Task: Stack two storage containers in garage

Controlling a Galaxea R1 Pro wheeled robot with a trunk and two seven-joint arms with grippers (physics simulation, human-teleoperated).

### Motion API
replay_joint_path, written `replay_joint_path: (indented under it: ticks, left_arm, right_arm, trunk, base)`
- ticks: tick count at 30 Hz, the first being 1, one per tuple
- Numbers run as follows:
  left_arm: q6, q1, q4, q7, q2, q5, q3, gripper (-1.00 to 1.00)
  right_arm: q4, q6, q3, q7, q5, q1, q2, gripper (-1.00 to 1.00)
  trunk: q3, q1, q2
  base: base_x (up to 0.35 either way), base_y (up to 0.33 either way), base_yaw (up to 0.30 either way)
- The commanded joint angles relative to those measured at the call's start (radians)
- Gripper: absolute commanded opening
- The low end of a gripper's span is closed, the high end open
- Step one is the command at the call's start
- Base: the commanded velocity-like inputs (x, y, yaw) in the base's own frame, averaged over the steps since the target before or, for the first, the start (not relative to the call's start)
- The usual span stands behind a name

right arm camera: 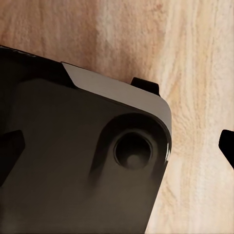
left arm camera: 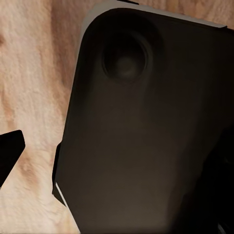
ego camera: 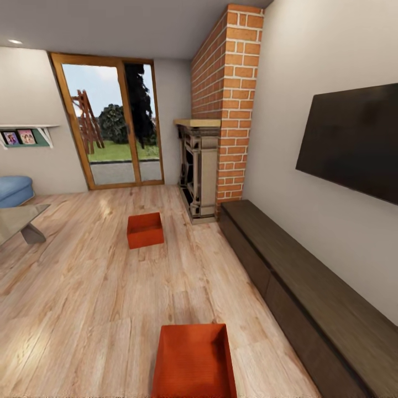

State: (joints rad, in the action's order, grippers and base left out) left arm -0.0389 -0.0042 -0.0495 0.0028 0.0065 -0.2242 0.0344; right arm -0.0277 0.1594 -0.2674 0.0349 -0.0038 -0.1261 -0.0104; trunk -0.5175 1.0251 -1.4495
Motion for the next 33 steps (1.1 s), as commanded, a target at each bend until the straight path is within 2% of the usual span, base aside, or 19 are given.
replay_joint_path:
  ticks: [1, 21, 33]
  left_arm:
    - [-0.003, 0.0, 0.0, 0.0, 0.0, -0.003, 0.003, 1.0]
    - [-0.003, 0.0, 0.0, 0.0, 0.0, -0.003, 0.002, 1.0]
    - [-0.003, 0.0, 0.0, 0.0, 0.0, -0.003, 0.002, 1.0]
  right_arm:
    - [-0.003, 0.006, -0.001, 0.002, -0.001, -0.001, 0.0, 1.0]
    - [-0.004, -0.023, -0.003, 0.002, 0.001, -0.001, 0.005, 1.0]
    - [-0.003, -0.018, -0.004, 0.0, 0.004, -0.001, -0.001, 1.0]
  trunk:
    - [-0.002, 0.0, -0.001]
    - [-0.006, 0.0, -0.001]
    - [-0.013, 0.0, -0.001]
  base:
    - [0.0, 0.0, 0.0]
    - [0.0, 0.0, 0.0]
    - [0.0, 0.0, 0.0]
